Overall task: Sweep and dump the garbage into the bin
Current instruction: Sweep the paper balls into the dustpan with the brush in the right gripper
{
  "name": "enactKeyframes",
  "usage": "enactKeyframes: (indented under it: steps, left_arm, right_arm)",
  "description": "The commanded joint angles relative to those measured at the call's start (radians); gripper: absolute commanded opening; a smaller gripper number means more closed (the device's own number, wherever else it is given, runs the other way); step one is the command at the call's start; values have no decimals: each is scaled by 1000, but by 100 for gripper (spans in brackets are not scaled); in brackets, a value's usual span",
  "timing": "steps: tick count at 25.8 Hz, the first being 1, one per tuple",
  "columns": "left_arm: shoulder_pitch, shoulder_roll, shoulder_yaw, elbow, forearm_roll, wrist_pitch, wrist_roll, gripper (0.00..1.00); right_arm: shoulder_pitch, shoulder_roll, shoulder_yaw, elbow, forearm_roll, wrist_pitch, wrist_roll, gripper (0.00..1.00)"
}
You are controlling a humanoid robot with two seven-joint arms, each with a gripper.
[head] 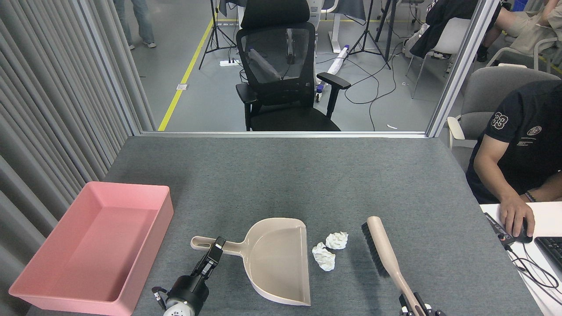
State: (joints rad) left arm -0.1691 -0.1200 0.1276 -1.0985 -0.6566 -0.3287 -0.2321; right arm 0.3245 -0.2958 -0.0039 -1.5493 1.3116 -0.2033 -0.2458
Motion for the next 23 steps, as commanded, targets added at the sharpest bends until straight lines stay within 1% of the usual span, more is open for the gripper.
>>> enactKeyframes:
  steps: [1,8,13,15,20,23]
  left_arm:
    - [0,-1,4,-4,-2,2,-9,29]
    - [2,-1,7,-4,-5,-9,-3,29]
    - [0,0,10,-17,-6,-9,-1,29]
    - [2,0,10,-21,-8,-9,-3,29]
    - [2,-1,10,-38,-12,-7,-6,29]
    - [2,0,10,-40,-12,-7,-7,29]
  right_arm:
    - [8,7,-1,0,0,-4,0,0]
    - [25,17,5,11,1,-5,0,0]
    - [22,64,21,25,5,-4,2,0]
    - [21,95,41,26,9,-4,0,0]
    - [5,135,84,60,12,2,0,0]
    - [-24,164,111,78,14,4,2,0]
